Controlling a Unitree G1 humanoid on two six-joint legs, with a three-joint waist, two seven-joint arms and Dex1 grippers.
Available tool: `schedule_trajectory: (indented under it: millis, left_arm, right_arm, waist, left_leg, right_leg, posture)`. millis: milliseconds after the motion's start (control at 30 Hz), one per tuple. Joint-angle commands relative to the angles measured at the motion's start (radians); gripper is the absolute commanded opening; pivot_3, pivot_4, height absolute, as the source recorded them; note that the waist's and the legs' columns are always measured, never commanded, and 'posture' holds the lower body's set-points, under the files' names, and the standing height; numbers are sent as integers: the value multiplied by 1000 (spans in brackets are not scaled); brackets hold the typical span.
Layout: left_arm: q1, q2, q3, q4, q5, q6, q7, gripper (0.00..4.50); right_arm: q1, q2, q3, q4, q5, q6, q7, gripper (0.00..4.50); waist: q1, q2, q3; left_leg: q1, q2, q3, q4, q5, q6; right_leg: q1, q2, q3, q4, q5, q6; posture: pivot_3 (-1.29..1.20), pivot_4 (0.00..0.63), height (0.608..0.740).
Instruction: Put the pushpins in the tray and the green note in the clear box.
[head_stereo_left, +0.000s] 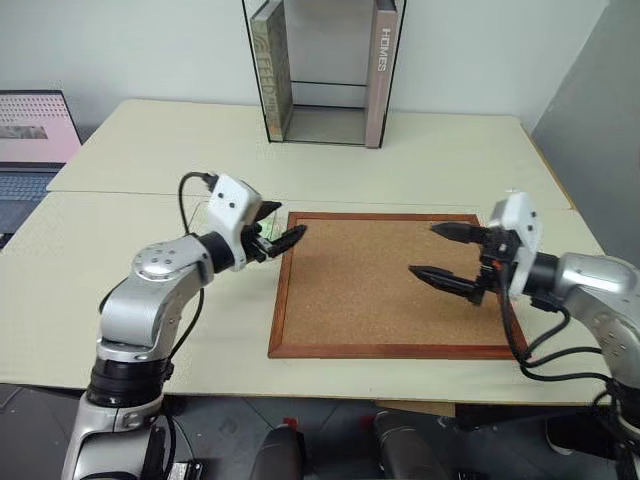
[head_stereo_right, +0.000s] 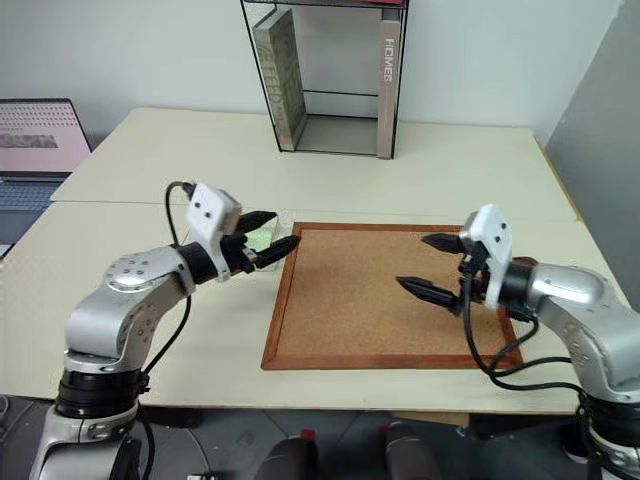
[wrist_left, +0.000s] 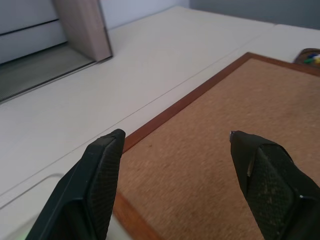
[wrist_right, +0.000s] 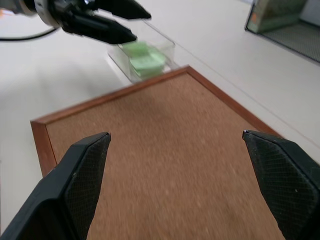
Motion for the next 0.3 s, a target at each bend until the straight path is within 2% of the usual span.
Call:
schedule_trajectory:
  millis: [33, 300]
  left_arm:
    - [-42, -9, -37, 18, -48, -40, -109, 3546]
    - [-40, -19, -77, 27, -42, -59, -150, 3546]
  right_arm:
    - [39, -39, -82, -41, 18, -12, -3, 4500]
    - [76, -38, -87, -57, 16, -28, -23, 4500]
  waist:
    - [-3, 0, 0]
    - [-5, 0, 0]
  left_leg:
    - [0, 0, 0, 0, 0, 0]
    - [2, 0, 2, 0, 0, 0]
  right_leg:
    - [0, 0, 0, 0, 0, 0]
    - [0, 0, 2, 1, 0, 0]
  posture:
    - [0, 150, 740]
    - [0, 150, 740]
